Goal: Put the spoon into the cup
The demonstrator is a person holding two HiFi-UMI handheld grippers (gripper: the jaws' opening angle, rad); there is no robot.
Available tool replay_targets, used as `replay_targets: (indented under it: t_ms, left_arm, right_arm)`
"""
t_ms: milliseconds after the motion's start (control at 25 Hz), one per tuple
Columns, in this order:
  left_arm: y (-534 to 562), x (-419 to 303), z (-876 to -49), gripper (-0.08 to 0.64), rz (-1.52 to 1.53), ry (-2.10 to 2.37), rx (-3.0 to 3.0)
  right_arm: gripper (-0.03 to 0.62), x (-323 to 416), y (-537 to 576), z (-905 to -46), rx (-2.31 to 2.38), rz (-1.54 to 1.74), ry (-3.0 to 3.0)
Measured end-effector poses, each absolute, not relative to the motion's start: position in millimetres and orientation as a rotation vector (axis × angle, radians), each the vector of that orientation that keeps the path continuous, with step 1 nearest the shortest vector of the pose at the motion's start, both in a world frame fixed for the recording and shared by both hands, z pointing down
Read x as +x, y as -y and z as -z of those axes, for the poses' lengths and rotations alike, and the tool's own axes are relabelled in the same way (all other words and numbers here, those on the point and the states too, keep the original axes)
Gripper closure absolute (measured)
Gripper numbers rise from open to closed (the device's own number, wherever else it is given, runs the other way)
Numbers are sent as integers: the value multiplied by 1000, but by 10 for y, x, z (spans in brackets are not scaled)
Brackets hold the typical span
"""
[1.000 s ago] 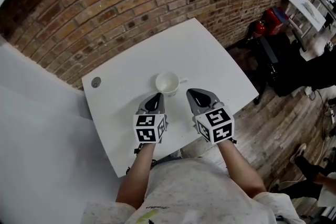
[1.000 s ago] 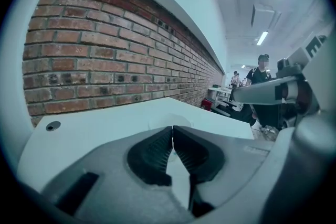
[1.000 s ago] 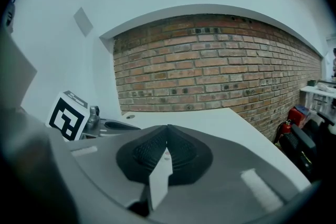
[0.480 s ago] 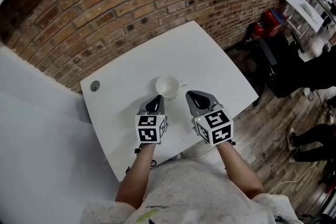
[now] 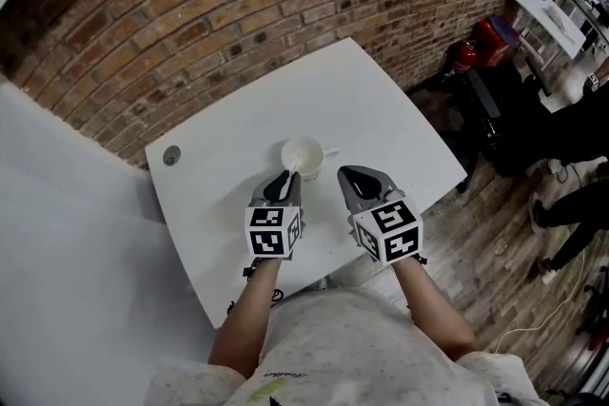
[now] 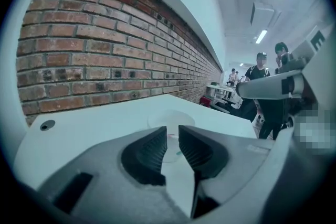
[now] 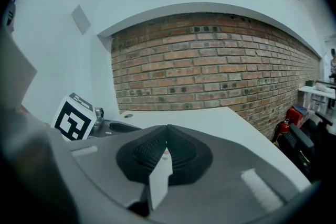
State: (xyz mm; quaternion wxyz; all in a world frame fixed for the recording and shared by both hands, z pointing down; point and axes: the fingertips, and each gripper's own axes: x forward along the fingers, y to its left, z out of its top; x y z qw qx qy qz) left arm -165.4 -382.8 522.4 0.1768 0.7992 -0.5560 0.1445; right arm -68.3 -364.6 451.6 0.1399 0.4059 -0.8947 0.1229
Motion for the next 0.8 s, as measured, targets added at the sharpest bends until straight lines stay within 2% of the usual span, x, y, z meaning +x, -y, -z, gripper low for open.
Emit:
replay_targets:
  t_ms: [800]
  left_arm:
    - [3465, -1596, -4805, 502, -321, 1679, 2274]
  right_arm:
    - [583, -641, 3382, -4388, 1096, -335, 2662]
